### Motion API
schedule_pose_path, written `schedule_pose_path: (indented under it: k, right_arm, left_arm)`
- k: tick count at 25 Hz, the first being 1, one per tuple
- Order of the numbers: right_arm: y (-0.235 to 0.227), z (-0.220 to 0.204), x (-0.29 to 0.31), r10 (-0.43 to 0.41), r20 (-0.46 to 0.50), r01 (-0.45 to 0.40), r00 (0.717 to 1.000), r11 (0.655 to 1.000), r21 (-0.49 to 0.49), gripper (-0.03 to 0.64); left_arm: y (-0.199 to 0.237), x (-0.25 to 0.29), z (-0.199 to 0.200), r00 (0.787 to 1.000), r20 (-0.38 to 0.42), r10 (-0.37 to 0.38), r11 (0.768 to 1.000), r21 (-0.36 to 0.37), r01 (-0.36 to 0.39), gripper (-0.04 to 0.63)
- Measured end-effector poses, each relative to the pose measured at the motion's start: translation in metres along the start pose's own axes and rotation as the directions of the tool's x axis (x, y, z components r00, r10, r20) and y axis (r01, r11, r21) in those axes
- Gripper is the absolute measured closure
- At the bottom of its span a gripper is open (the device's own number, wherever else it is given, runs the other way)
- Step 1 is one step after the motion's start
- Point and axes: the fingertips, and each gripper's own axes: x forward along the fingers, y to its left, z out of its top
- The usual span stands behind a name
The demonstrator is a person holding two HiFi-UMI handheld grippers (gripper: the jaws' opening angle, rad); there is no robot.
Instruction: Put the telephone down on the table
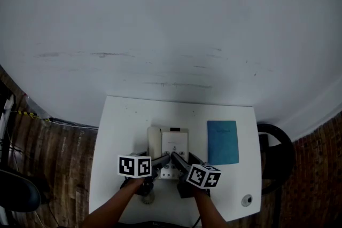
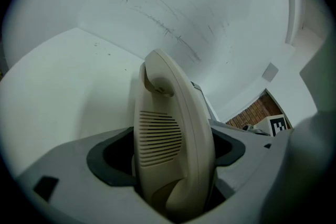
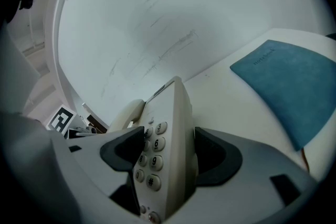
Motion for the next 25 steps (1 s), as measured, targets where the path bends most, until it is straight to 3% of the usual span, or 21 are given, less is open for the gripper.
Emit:
schedule_pose_path:
  k: [12,19,25]
  right_arm:
    - [-0.010,-0.006,0.003,-0.027,-0.035,0.027,0.999,0.999,-0.021,0.318]
    - [-0.016,-0.007,0.003,-0.065,-0.047,0.063,0.997,0.998,-0.030,0.319]
    - [-0.015,-0.005,-0.008,-0.083,-0.033,0.081,0.996,0.995,-0.051,0.337]
  left_arm:
    - [0.004,0.009,-0.004,0.999,-0.039,0.009,0.999,0.032,-0.008,0.190]
    - [0.004,0.007,-0.003,1.000,-0.019,-0.006,1.000,0.022,0.006,0.190]
    - [0.008,-0.007,-0.004,0.999,0.020,0.029,0.999,0.023,-0.030,0.190]
